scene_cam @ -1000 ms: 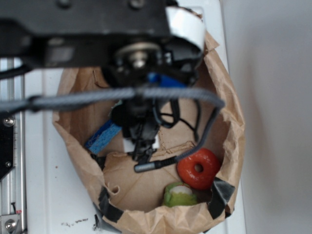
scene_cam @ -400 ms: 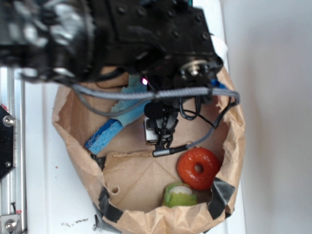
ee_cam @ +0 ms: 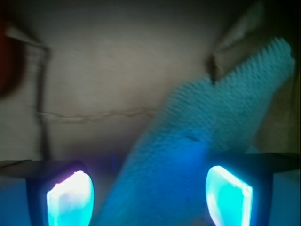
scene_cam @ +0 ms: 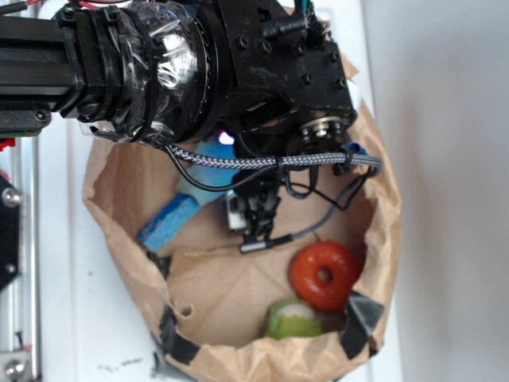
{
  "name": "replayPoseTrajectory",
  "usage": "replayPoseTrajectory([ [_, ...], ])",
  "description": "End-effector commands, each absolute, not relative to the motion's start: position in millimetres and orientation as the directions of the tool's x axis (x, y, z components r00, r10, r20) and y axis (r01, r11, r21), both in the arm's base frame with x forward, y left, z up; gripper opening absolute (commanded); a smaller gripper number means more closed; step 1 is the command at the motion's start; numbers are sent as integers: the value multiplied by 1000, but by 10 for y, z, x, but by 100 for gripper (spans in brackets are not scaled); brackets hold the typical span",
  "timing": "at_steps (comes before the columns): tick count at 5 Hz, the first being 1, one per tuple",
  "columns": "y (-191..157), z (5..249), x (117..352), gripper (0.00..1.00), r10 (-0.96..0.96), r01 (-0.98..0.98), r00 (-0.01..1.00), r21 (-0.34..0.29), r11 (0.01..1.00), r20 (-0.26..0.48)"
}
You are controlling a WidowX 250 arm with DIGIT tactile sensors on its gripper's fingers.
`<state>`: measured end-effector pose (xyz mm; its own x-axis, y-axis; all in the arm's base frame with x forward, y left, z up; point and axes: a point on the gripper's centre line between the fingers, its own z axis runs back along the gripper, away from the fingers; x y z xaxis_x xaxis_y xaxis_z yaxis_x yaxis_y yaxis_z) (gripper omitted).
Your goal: Grab the blue cloth.
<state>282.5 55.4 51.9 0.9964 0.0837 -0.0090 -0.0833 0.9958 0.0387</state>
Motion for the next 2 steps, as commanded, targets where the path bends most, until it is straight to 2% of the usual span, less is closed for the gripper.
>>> replayPoseTrajectory([
  [1,631,618,2681,0,77,-87,994,135,987,74],
  [2,645,691,2599,0,61,-76,993,141,987,104],
])
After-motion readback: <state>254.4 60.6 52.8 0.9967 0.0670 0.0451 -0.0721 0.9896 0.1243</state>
